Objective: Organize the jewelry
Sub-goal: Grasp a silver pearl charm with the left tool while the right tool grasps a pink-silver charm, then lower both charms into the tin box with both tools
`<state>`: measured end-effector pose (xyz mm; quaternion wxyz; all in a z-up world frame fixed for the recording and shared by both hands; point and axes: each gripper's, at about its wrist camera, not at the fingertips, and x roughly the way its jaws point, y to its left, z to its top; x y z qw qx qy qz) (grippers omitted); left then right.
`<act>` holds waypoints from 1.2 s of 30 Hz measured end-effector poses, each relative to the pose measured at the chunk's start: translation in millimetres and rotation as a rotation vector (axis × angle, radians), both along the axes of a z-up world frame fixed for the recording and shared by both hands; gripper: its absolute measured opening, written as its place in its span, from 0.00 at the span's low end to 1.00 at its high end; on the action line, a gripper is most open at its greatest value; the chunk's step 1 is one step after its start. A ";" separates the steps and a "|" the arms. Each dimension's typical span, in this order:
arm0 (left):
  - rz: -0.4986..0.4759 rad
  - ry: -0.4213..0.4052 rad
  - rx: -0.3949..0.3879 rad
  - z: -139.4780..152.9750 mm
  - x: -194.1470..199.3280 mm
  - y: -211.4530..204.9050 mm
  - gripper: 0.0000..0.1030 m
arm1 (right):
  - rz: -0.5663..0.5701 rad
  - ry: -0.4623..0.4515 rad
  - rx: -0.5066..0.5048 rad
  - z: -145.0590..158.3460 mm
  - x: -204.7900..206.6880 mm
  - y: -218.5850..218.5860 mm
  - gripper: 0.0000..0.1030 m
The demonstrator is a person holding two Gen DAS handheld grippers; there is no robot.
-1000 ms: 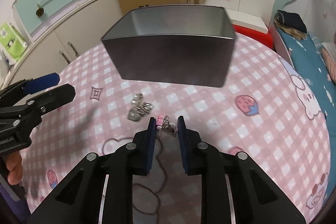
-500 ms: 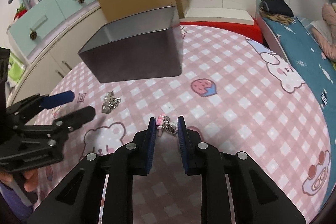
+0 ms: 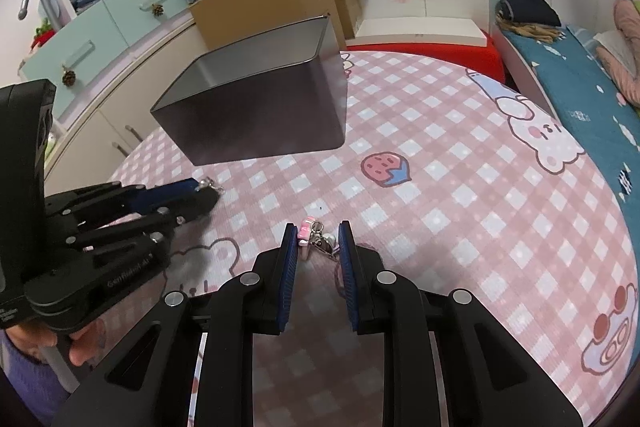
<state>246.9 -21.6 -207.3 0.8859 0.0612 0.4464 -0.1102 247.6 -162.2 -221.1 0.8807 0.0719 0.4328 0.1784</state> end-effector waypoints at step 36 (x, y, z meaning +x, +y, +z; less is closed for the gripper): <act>-0.092 -0.209 -0.132 102.3 -43.8 18.7 0.08 | 0.024 -0.153 0.010 81.5 -5.4 16.6 0.21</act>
